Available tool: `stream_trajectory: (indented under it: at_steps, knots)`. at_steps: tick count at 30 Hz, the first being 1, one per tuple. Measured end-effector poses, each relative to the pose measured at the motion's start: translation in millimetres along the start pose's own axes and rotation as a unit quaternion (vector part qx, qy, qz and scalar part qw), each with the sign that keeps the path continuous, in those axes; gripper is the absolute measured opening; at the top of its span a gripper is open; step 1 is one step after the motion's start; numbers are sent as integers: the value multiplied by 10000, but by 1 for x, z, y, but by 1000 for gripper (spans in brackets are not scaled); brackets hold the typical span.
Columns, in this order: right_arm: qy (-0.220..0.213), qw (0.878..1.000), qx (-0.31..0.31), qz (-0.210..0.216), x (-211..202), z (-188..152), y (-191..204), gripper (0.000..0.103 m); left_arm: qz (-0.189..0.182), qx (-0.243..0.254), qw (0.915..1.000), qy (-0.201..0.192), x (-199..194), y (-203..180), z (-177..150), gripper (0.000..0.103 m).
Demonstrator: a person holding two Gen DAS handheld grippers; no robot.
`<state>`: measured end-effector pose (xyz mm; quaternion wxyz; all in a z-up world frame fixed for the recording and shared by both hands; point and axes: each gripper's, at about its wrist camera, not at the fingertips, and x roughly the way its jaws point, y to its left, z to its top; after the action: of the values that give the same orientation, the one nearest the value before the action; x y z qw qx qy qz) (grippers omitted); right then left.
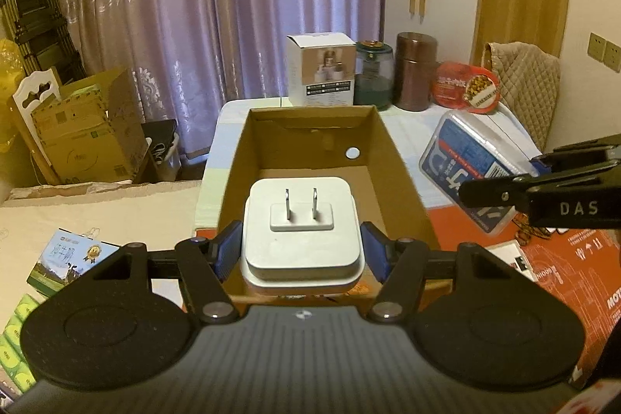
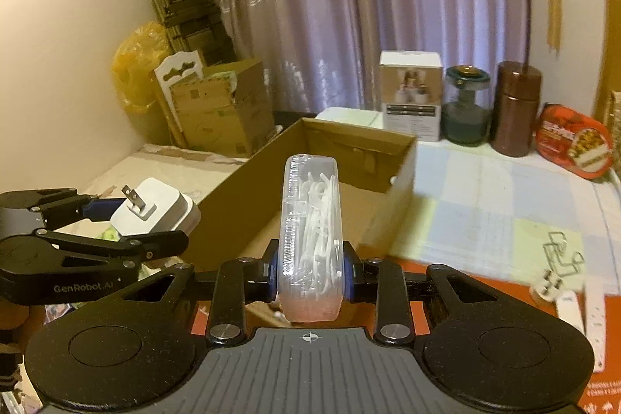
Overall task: Organize rigid objects
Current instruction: 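Carry the plug adapter and floss box over the cardboard box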
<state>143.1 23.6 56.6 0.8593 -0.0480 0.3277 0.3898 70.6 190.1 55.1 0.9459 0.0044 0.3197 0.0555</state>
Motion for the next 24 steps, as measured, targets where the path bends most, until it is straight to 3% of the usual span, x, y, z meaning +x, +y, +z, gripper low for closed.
stream_trajectory:
  at_steps: [12,24]
  knots:
    - [404,9992,44,54,65,7,0,27,-126,8,9997,218,52,25,8,60]
    - [576,9982,164,-90,94,-2,-13,27,-159,40,9985,515,91,31,1,60]
